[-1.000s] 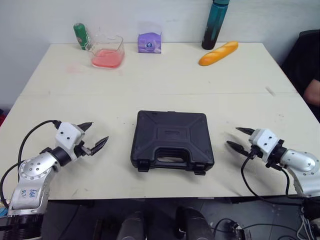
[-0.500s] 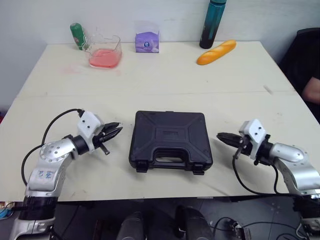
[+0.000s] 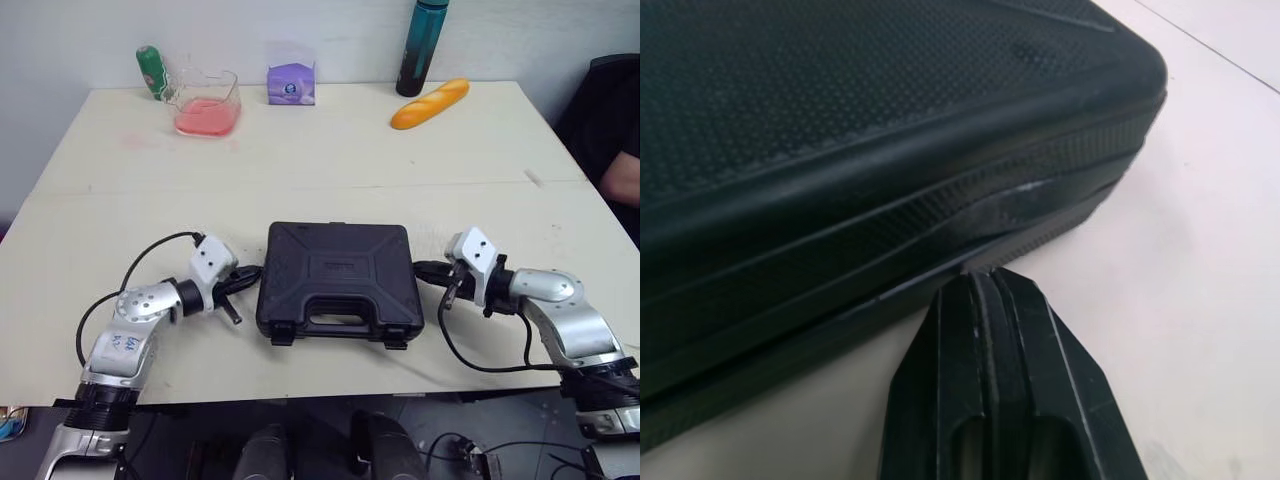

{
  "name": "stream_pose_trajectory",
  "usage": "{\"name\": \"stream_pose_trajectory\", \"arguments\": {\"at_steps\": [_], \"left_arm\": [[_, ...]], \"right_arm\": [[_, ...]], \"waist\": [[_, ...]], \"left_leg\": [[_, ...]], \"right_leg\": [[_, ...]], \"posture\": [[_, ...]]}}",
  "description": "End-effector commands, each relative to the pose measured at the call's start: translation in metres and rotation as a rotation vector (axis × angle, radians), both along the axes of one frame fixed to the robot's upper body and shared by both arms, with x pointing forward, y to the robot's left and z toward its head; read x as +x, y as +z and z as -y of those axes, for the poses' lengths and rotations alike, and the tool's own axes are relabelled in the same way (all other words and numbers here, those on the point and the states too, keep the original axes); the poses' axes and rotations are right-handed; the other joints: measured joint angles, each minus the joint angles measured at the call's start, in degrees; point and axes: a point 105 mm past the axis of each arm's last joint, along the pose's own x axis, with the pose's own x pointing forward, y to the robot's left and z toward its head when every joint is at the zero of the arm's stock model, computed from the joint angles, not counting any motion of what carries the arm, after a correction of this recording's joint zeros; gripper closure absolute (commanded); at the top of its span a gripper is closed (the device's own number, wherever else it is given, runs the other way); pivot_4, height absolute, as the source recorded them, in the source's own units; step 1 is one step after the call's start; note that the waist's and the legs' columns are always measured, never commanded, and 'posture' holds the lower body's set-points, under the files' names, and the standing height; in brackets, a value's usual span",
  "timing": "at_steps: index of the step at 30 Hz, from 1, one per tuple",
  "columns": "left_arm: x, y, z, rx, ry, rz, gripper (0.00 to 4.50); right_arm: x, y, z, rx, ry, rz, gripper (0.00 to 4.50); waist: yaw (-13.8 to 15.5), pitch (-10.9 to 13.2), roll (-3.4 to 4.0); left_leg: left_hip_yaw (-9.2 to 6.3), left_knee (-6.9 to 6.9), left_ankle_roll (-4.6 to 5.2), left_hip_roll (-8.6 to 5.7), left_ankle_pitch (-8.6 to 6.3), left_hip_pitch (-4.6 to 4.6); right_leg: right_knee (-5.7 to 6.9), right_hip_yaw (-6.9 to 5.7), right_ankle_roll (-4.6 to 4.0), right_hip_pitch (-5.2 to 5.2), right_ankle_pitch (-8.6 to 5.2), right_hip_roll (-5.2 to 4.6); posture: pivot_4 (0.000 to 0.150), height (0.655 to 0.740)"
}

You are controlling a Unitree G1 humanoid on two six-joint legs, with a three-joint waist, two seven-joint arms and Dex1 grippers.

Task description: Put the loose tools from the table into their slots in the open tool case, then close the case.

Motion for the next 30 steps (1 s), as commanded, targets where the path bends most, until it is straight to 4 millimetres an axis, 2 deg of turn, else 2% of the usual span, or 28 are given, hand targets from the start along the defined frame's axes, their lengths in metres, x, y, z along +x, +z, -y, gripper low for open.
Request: {"name": "stream_pose_trajectory", "arguments": {"at_steps": [1,7,11,14,18,20,24,27,30], "left_arm": [[-0.021,0.004,0.018,-0.009,-0.118,0.009,4.48],[-0.05,0.01,0.022,-0.052,-0.17,-0.014,4.48],[-0.057,0.013,0.013,-0.07,-0.121,-0.005,4.48],[-0.062,0.016,0.0,-0.07,-0.078,0.003,4.48],[-0.07,0.027,-0.032,-0.102,-0.012,0.005,4.48],[-0.065,0.034,-0.043,-0.117,0.023,0.02,4.48],[-0.028,0.049,-0.066,-0.108,0.132,0.094,4.48],[-0.004,0.053,-0.066,-0.097,0.154,0.108,4.48],[0.021,0.049,-0.059,-0.099,0.159,0.098,4.48]], "right_arm": [[0.006,0.014,-0.022,0.016,0.098,0.058,4.5],[0.031,0.022,-0.026,0.027,0.091,0.07,4.5],[0.041,0.023,-0.016,0.003,0.072,0.082,4.5],[0.042,0.026,-0.006,-0.012,0.055,0.096,4.5],[0.034,0.039,0.027,-0.001,-0.024,0.137,4.5],[0.027,0.038,0.039,-0.004,-0.048,0.135,4.5],[-0.008,0.025,0.066,-0.026,-0.085,0.058,4.5],[-0.027,0.018,0.073,-0.027,-0.105,-0.003,4.5],[-0.045,0.007,0.076,-0.033,-0.099,-0.085,4.5]], "waist": [[-0.1,0.0,0.0],[-0.4,0.0,0.01],[-0.1,0.0,0.02],[0.0,0.0,0.02],[0.1,0.0,0.05],[0.4,0.0,0.06],[0.8,0.0,0.08],[1.4,0.0,0.1],[1.0,0.0,0.1]], "left_leg": [[0.01,0.0,0.0,0.0,0.0,0.01],[0.03,-0.02,-0.01,0.03,0.0,-0.03],[-0.01,0.0,-0.01,0.03,0.0,-0.06],[-0.04,0.01,-0.01,0.02,0.0,-0.04],[-0.04,-0.01,-0.01,0.04,-0.01,-0.06],[-0.11,0.01,0.0,0.01,0.0,-0.08],[-0.18,0.03,0.01,0.0,0.0,-0.03],[-0.11,0.0,0.01,-0.02,0.0,-0.03],[0.08,0.01,0.08,-0.1,-0.02,0.04]], "right_leg": [[0.01,0.0,0.0,-0.01,0.0,0.01],[0.0,0.04,-0.01,-0.06,-0.01,-0.08],[0.0,0.02,-0.01,-0.06,-0.01,-0.12],[-0.01,0.04,-0.02,-0.03,-0.01,-0.16],[-0.02,0.05,-0.03,-0.05,-0.02,-0.16],[-0.04,0.01,-0.04,-0.02,-0.02,-0.18],[0.0,-0.01,-0.04,0.07,-0.01,-0.16],[0.03,-0.1,-0.04,0.03,-0.01,0.0],[0.05,0.02,0.04,0.02,0.03,0.01]], "posture": [[0.15,0.7349],[0.15,0.7349],[0.15,0.7349],[0.15,0.7349],[0.15,0.7349],[0.15,0.7349],[0.15,0.7349],[0.15,0.7349],[0.15,0.7349]]}}
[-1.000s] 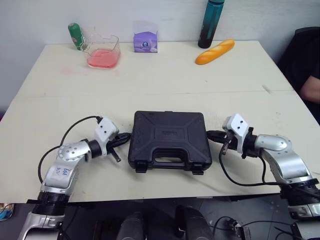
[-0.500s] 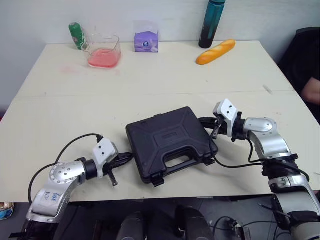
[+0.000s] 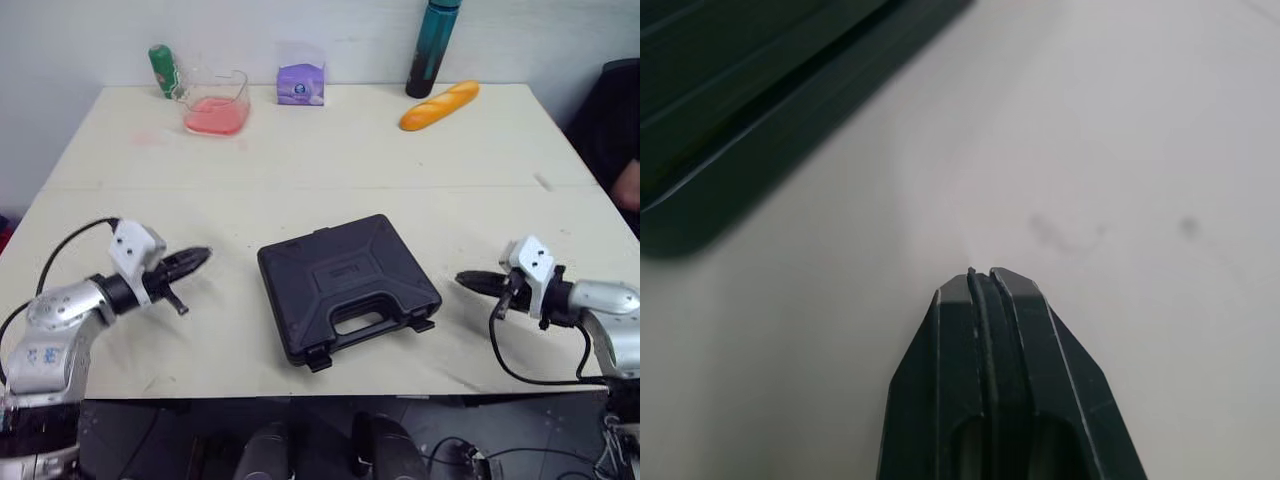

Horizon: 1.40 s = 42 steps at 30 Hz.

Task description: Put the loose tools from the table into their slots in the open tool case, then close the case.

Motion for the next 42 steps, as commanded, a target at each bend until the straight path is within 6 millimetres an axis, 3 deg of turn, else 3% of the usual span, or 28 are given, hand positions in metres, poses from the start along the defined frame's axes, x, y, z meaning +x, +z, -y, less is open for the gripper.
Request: {"name": "stream_pose_trajectory", "arguments": {"at_steps": [1,6,11,13,18,32,42], "left_arm": [[0.021,-0.006,0.009,0.024,-0.005,-0.006,4.48],[0.053,-0.015,0.033,0.053,-0.064,-0.013,4.48],[0.063,-0.022,0.057,0.051,-0.161,-0.042,4.48],[0.063,-0.023,0.064,0.047,-0.196,-0.042,4.48],[0.054,-0.038,0.071,0.171,-0.276,-0.026,4.48],[0.02,-0.048,0.064,0.129,-0.276,-0.07,4.48],[0.004,-0.051,0.07,0.145,-0.296,-0.079,4.48]], "right_arm": [[-0.015,0.012,0.0,0.001,0.027,-0.009,4.5],[-0.044,-0.006,-0.016,0.037,0.079,-0.13,4.5],[-0.065,-0.025,-0.049,0.091,0.159,-0.194,4.5],[-0.067,-0.029,-0.054,0.096,0.156,-0.197,4.5],[-0.059,-0.029,-0.065,0.113,0.164,-0.153,4.5],[-0.033,-0.02,-0.069,0.107,0.189,-0.056,4.5],[-0.02,-0.021,-0.067,0.083,0.183,-0.024,4.5]], "waist": [[0.0,0.0,-0.01],[0.5,0.0,-0.06],[0.4,0.0,-0.12],[0.4,0.0,-0.14],[0.2,-0.1,-0.26],[0.3,-0.1,-0.28],[0.3,-0.1,-0.28]], "left_leg": [[0.01,0.0,0.01,0.0,0.0,0.0],[-0.01,0.01,0.01,0.0,0.0,-0.04],[0.0,0.02,0.0,0.02,0.0,-0.03],[-0.01,0.03,0.0,0.02,0.01,-0.05],[0.01,0.06,0.02,0.01,0.0,-0.02],[-0.02,0.08,0.09,-0.04,0.0,-0.04],[-0.01,0.08,0.09,-0.04,0.0,-0.03]], "right_leg": [[-0.01,0.01,0.01,0.0,0.01,0.0],[-0.05,-0.04,0.01,-0.01,0.01,0.11],[-0.05,-0.04,0.03,-0.01,0.02,0.16],[-0.05,-0.05,0.03,-0.01,0.02,0.18],[-0.06,0.0,0.07,0.0,0.04,0.16],[-0.03,0.0,0.07,0.0,0.04,0.05],[-0.03,0.01,0.07,0.01,0.04,0.03]], "posture": [[0.15,0.7349],[0.15,0.7349],[0.15,0.7349],[0.15,0.7349],[0.15,0.7349],[0.15,0.7349],[0.15,0.7349]]}}
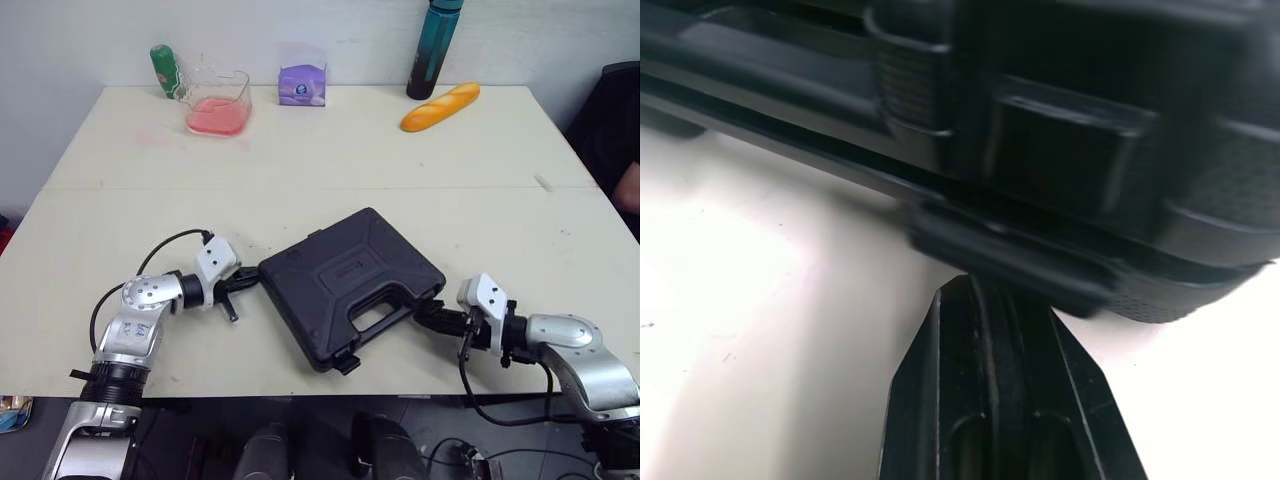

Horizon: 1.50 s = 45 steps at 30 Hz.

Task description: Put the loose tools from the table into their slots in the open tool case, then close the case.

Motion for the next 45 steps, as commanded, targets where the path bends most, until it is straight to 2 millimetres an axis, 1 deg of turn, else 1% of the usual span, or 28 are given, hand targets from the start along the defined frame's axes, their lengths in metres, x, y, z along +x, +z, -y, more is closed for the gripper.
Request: {"name": "stream_pose_trajectory", "arguments": {"at_steps": [1,2,6,9,10,12,14,15,16,17,19,20,21,23,25,27,28,32,33,34,35,37,40,43,45], "left_arm": [[-0.008,0.008,0.005,0.006,-0.031,0.025,4.48],[-0.009,0.008,0.003,0.006,-0.026,0.022,4.48],[-0.024,0.018,-0.017,-0.004,0.029,0.019,4.48],[-0.033,0.021,-0.016,0.004,-0.009,0.026,4.48],[-0.036,0.03,-0.016,-0.005,-0.031,0.055,4.48],[-0.039,0.04,-0.016,-0.016,-0.052,0.087,4.48],[-0.037,0.071,-0.005,-0.093,-0.089,0.147,4.48],[-0.037,0.081,-0.001,-0.124,-0.102,0.159,4.48],[-0.037,0.094,0.008,-0.148,-0.134,0.179,4.48],[-0.037,0.101,0.017,-0.154,-0.17,0.185,4.48],[-0.039,0.116,0.045,-0.166,-0.282,0.202,4.48],[-0.039,0.122,0.063,-0.183,-0.343,0.195,4.48],[-0.039,0.126,0.076,-0.186,-0.389,0.19,4.48],[-0.037,0.128,0.094,-0.175,-0.448,0.181,4.48],[-0.034,0.128,0.11,-0.161,-0.486,0.173,4.48],[-0.016,0.125,0.137,-0.15,-0.468,0.149,4.48],[-0.01,0.123,0.147,-0.141,-0.458,0.133,4.48],[-0.009,0.11,0.191,-0.087,-0.574,0.096,4.48],[-0.006,0.104,0.197,-0.073,-0.568,0.079,4.48],[-0.004,0.096,0.208,-0.02,-0.582,0.102,4.48],[-0.002,0.089,0.213,0.021,-0.593,0.122,4.48],[-0.001,0.082,0.229,-0.005,-0.586,0.084,4.48],[-0.002,0.077,0.239,-0.042,-0.588,0.055,4.48],[0.003,0.049,0.241,0.048,-0.529,-0.016,4.48],[0.006,0.024,0.233,0.144,-0.492,-0.071,4.48]], "right_arm": [[0.004,0.006,-0.001,-0.006,0.004,0.043,4.5],[0.004,0.006,-0.001,-0.01,0.004,0.045,4.5],[0.005,0.007,0.004,-0.013,-0.02,0.053,4.5],[0.005,0.007,0.006,-0.013,-0.031,0.056,4.5],[0.002,0.006,0.01,-0.02,-0.047,0.054,4.5],[-0.001,0.005,0.015,-0.03,-0.065,0.052,4.5],[-0.006,0.009,0.021,-0.013,-0.099,0.055,4.5],[-0.008,0.01,0.022,-0.007,-0.108,0.056,4.5],[-0.01,0.012,0.025,0.0,-0.127,0.06,4.5],[-0.012,0.013,0.026,0.004,-0.137,0.065,4.5],[-0.017,0.014,0.029,0.009,-0.169,0.079,4.5],[-0.019,0.014,0.031,0.022,-0.187,0.084,4.5],[-0.021,0.014,0.032,0.027,-0.198,0.091,4.5],[-0.024,0.016,0.033,0.044,-0.201,0.121,4.5],[-0.027,0.017,0.033,0.051,-0.202,0.137,4.5],[-0.026,0.018,0.036,0.07,-0.24,0.137,4.5],[-0.026,0.018,0.037,0.078,-0.257,0.138,4.5],[-0.028,0.018,0.035,0.114,-0.264,0.111,4.5],[-0.028,0.018,0.035,0.115,-0.262,0.109,4.5],[-0.029,0.018,0.034,0.117,-0.262,0.109,4.5],[-0.03,0.018,0.034,0.117,-0.261,0.109,4.5],[-0.032,0.018,0.033,0.125,-0.266,0.108,4.5],[-0.033,0.019,0.034,0.129,-0.274,0.109,4.5],[-0.034,0.017,0.034,0.124,-0.279,0.109,4.5],[-0.034,0.017,0.035,0.121,-0.287,0.117,4.5]], "waist": [[0.0,0.0,0.0],[0.0,0.0,0.0],[-0.5,0.0,0.0],[-0.5,0.0,0.0],[-0.4,0.0,0.0],[0.1,0.0,0.0],[0.3,0.0,0.0],[0.5,0.0,-0.01],[0.5,0.0,-0.02],[0.5,0.0,-0.02],[0.4,0.0,-0.02],[0.4,0.0,-0.01],[0.4,0.0,0.0],[0.3,0.0,-0.01],[-0.1,0.0,-0.01],[0.1,0.0,-0.01],[0.2,0.0,-0.02],[0.3,0.0,-0.02],[0.4,0.0,-0.02],[0.3,0.0,-0.02],[0.3,0.0,-0.02],[0.3,0.0,-0.02],[0.2,0.0,-0.04],[0.2,0.0,-0.04],[0.3,0.0,-0.05]], "left_leg": [[0.0,0.0,0.0,0.0,0.0,0.0],[0.0,0.0,0.0,0.01,0.0,0.0],[0.01,-0.05,-0.02,0.05,-0.01,0.0],[-0.01,-0.04,-0.03,0.09,-0.01,0.0],[-0.02,-0.03,-0.03,0.09,-0.01,0.04],[-0.04,-0.03,-0.03,0.07,-0.01,0.01],[-0.05,-0.03,-0.03,0.04,-0.02,-0.02],[-0.1,-0.03,-0.02,0.03,-0.02,-0.03],[-0.16,0.0,-0.02,0.03,-0.01,-0.09],[-0.14,0.02,-0.01,0.0,-0.01,-0.07],[-0.11,0.01,0.01,-0.06,0.01,-0.02],[-0.11,0.01,0.02,-0.08,0.01,-0.02],[-0.1,0.0,0.02,-0.1,0.01,-0.02],[-0.1,0.01,0.04,-0.15,0.02,-0.02],[-0.03,-0.02,0.03,-0.16,0.02,0.01],[0.04,-0.03,0.0,-0.06,0.03,0.03],[0.0,-0.01,-0.03,-0.06,0.06,0.02],[-0.08,-0.02,0.03,-0.42,0.11,0.0],[-0.12,-0.03,0.03,-0.44,0.11,-0.02],[-0.12,-0.03,0.05,-0.47,0.11,-0.07],[-0.12,-0.03,0.07,-0.49,0.11,-0.08],[-0.12,-0.03,0.1,-0.53,0.12,-0.08],[-0.12,-0.03,0.13,-0.54,0.12,-0.07],[-0.13,-0.03,0.14,-0.48,0.12,-0.05],[-0.14,-0.03,0.15,-0.42,0.12,-0.04]], "right_leg": [[0.0,0.0,0.0,0.0,0.0,0.0],[0.01,0.0,0.0,0.0,0.0,0.0],[-0.03,0.04,0.0,-0.02,0.0,-0.04],[-0.04,0.01,-0.02,-0.01,-0.01,-0.09],[-0.02,0.01,-0.02,0.01,-0.01,-0.1],[-0.04,0.0,-0.02,0.01,-0.01,-0.11],[-0.04,0.0,-0.02,0.01,-0.01,-0.14],[-0.05,-0.01,-0.02,0.02,-0.01,-0.16],[-0.05,-0.01,-0.02,0.03,-0.01,-0.15],[-0.04,-0.02,-0.02,0.04,-0.01,-0.13],[-0.01,-0.02,0.01,0.07,0.01,-0.11],[-0.01,-0.02,0.01,0.08,0.01,-0.1],[-0.01,-0.02,0.03,0.08,0.02,-0.08],[-0.02,-0.01,0.06,0.09,0.03,-0.04],[-0.03,0.05,0.07,0.06,0.04,0.0],[-0.04,0.12,0.06,0.04,0.03,0.13],[-0.02,0.08,0.06,0.05,0.04,0.14],[-0.06,0.14,0.09,0.08,0.05,0.1],[-0.08,0.11,0.09,0.09,0.05,0.11],[-0.11,0.1,0.09,0.06,0.05,0.09],[-0.11,0.1,0.1,0.06,0.05,0.06],[-0.12,0.08,0.12,0.06,0.07,0.02],[-0.12,0.08,0.13,0.05,0.07,-0.04],[-0.11,0.07,0.13,0.05,0.07,-0.05],[-0.11,0.07,0.13,0.06,0.07,-0.07]], "posture": [[0.15,0.7349],[0.15,0.7349],[0.15,0.7349],[0.15,0.7349],[0.15,0.7349],[0.15,0.7349],[0.15,0.7349],[0.15,0.7349],[0.15,0.7349],[0.15,0.7349],[0.15,0.7349],[0.15,0.7349],[0.15,0.7349],[0.15,0.7349],[0.15,0.7349],[0.15,0.7349],[0.15,0.7349],[0.15,0.7349],[0.15,0.7349],[0.15,0.7349],[0.15,0.7349],[0.15,0.7349],[0.15,0.7349],[0.15,0.7349],[0.15,0.7349]]}}
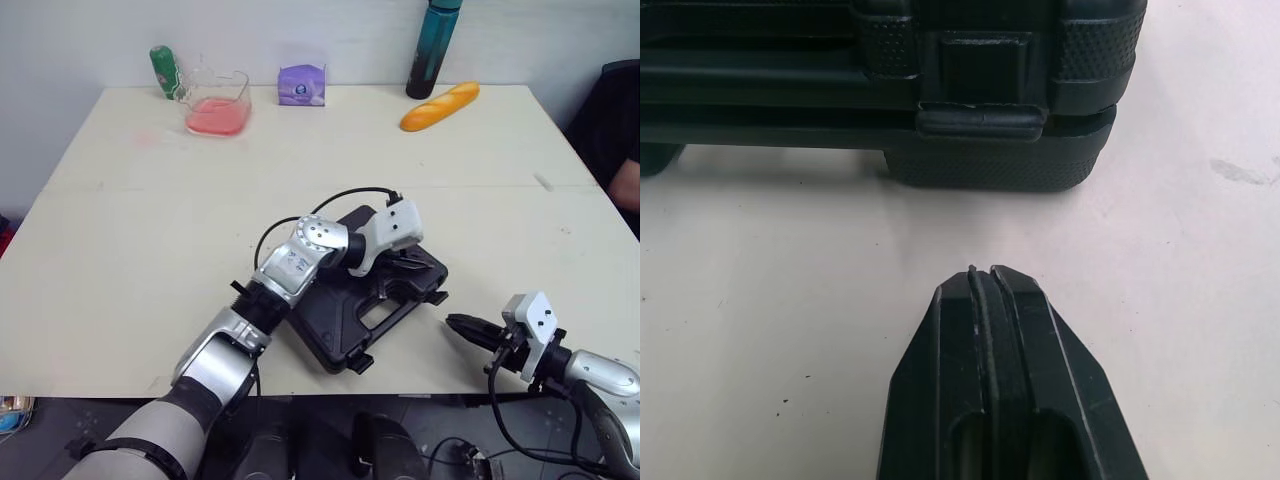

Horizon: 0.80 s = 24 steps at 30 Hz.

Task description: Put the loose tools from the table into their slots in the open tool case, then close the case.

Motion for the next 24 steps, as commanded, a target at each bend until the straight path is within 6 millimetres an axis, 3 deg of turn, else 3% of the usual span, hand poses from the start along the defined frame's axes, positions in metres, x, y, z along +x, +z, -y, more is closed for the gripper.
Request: {"name": "stream_pose_trajectory", "arguments": {"at_steps": [1,4,7,10,24], "left_arm": [[0.007,-0.043,-0.014,0.194,0.071,-0.024,4.48],[0.006,-0.063,-0.028,0.267,0.124,-0.084,4.48],[-0.002,-0.071,-0.036,0.307,0.12,-0.14,4.48],[0.0,-0.074,-0.043,0.327,0.158,-0.137,4.48],[-0.004,-0.075,-0.04,0.307,0.118,-0.125,4.48]], "right_arm": [[0.0,0.013,-0.001,0.004,-0.009,0.066,4.5],[0.001,0.013,-0.001,0.002,-0.012,0.078,4.5],[0.002,0.014,-0.002,0.002,-0.01,0.087,4.5],[0.003,0.014,-0.006,0.015,0.01,0.084,4.5],[0.018,0.012,-0.024,0.045,0.07,0.089,4.5]], "waist": [[0.0,0.0,-0.02],[0.0,-0.4,-0.16],[-0.2,-0.6,-0.27],[-0.2,-0.8,-0.2],[-0.1,-1.1,-0.26]], "left_leg": [[0.0,0.0,0.01,0.07,-0.01,0.04],[-0.01,0.01,0.03,0.13,-0.02,0.1],[-0.04,-0.01,0.04,0.23,-0.04,0.28],[-0.08,-0.13,0.1,0.42,-0.29,1.01],[-0.24,-0.08,-0.02,0.52,-0.35,0.99]], "right_leg": [[-0.01,0.0,0.0,0.04,0.0,-0.01],[-0.05,0.0,0.0,0.11,0.0,-0.02],[-0.15,-0.02,-0.02,0.29,-0.01,0.02],[-0.55,-0.11,-0.1,1.11,-0.06,0.07],[-0.58,0.07,-0.21,1.15,-0.12,-0.03]], "posture": [[0.15,0.7349],[0.15,0.7349],[0.15,0.7349],[0.15,0.7349],[0.15,0.7349]]}}
